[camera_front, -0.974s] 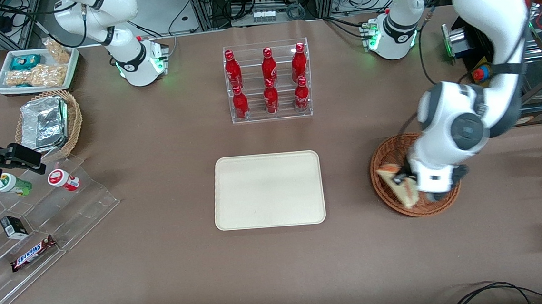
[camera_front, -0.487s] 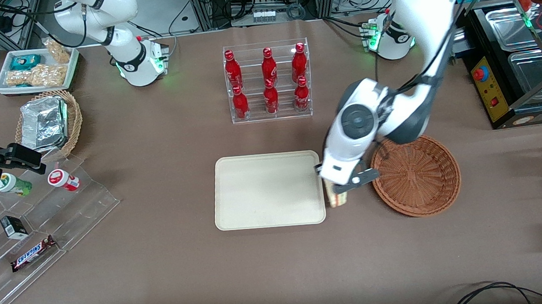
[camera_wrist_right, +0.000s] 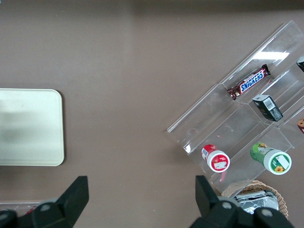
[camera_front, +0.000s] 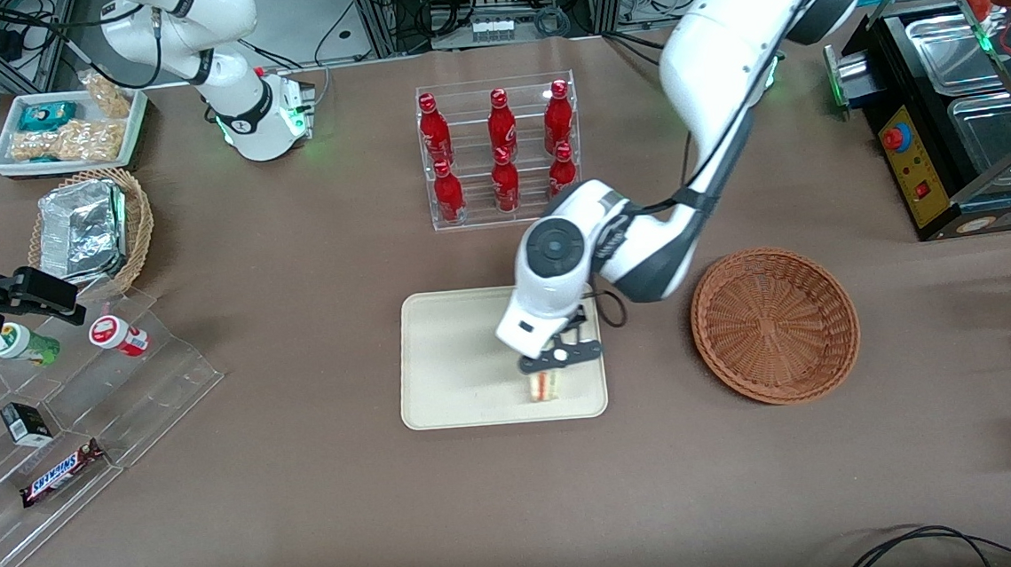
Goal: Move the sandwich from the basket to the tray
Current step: 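Carry the sandwich with the left gripper over the cream tray, then lower the sandwich onto the tray and open the left gripper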
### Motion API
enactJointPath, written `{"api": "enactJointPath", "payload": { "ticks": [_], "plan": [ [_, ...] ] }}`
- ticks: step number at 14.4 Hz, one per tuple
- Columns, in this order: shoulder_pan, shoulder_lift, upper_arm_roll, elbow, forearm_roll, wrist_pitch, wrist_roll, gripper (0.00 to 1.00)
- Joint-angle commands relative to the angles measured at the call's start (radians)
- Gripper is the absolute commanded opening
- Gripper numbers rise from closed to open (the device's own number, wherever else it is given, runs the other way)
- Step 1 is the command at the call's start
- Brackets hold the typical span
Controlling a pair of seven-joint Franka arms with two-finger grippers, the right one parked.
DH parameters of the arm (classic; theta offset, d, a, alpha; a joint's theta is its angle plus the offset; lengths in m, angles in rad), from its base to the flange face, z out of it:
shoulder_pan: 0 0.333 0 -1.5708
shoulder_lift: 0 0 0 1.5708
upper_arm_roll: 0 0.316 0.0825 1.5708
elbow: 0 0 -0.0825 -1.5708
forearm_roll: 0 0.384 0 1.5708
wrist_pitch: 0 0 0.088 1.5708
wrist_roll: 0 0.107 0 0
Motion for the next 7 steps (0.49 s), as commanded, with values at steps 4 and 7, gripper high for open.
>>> {"api": "enactJointPath", "payload": {
  "ticks": [4, 7],
  "plan": [
    [-0.062, 0.1, 0.018, 0.124, 0.014, 0.001, 0.017, 0.18],
    [-0.063, 0.115, 0.018, 0.124, 0.014, 0.036, 0.017, 0.18]
  ]
}}
